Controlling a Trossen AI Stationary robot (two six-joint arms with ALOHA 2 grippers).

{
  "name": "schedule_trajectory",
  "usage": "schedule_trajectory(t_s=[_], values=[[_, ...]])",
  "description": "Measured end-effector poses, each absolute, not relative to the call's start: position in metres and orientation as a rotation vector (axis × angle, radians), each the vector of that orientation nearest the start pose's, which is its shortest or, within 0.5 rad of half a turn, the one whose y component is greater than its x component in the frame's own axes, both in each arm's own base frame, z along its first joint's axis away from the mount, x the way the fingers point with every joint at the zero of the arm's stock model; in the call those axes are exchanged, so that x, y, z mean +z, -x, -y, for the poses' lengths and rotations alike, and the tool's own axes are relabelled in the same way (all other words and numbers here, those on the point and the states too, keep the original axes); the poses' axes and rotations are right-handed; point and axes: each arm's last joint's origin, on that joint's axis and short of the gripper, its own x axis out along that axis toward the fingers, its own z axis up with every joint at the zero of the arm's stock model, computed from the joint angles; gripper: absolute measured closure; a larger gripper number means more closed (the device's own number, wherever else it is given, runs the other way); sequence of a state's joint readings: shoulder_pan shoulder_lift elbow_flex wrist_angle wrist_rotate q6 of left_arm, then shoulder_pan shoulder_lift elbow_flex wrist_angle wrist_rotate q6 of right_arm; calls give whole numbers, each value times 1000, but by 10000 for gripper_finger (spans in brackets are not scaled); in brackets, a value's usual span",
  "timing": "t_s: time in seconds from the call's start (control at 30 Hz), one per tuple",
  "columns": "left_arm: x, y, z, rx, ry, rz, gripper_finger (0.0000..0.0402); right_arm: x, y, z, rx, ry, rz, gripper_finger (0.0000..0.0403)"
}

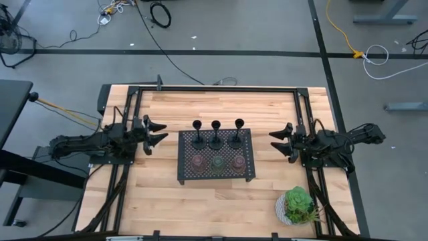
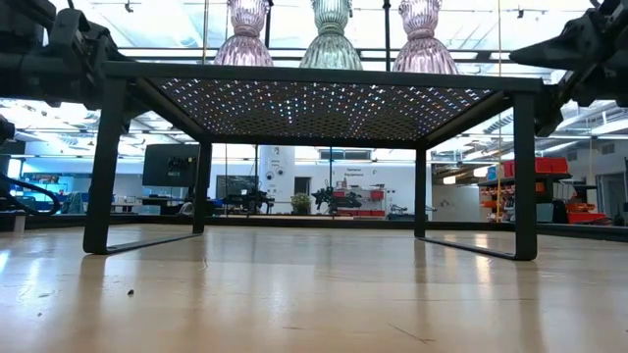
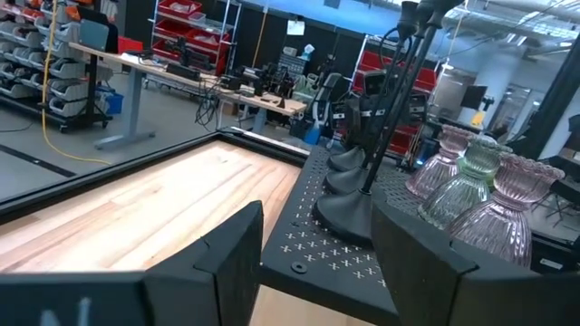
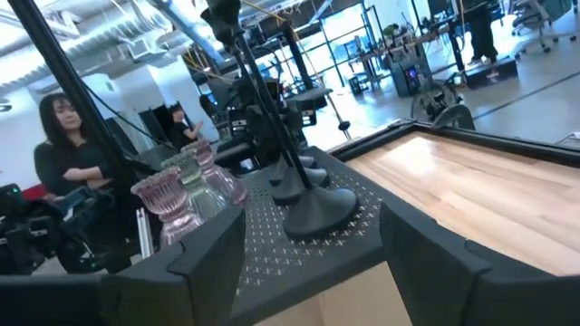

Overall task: Pick & Place candle stick holders
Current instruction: Return to Home Position

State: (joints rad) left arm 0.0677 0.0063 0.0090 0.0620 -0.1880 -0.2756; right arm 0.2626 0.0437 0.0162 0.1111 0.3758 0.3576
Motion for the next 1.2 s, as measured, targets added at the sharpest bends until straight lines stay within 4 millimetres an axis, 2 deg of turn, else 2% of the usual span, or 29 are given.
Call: schedule_trajectory(t_s=[1.2], values=[[172,-97,-10,215,278,94,193,177,-97,-15,-96,-387,110,148]])
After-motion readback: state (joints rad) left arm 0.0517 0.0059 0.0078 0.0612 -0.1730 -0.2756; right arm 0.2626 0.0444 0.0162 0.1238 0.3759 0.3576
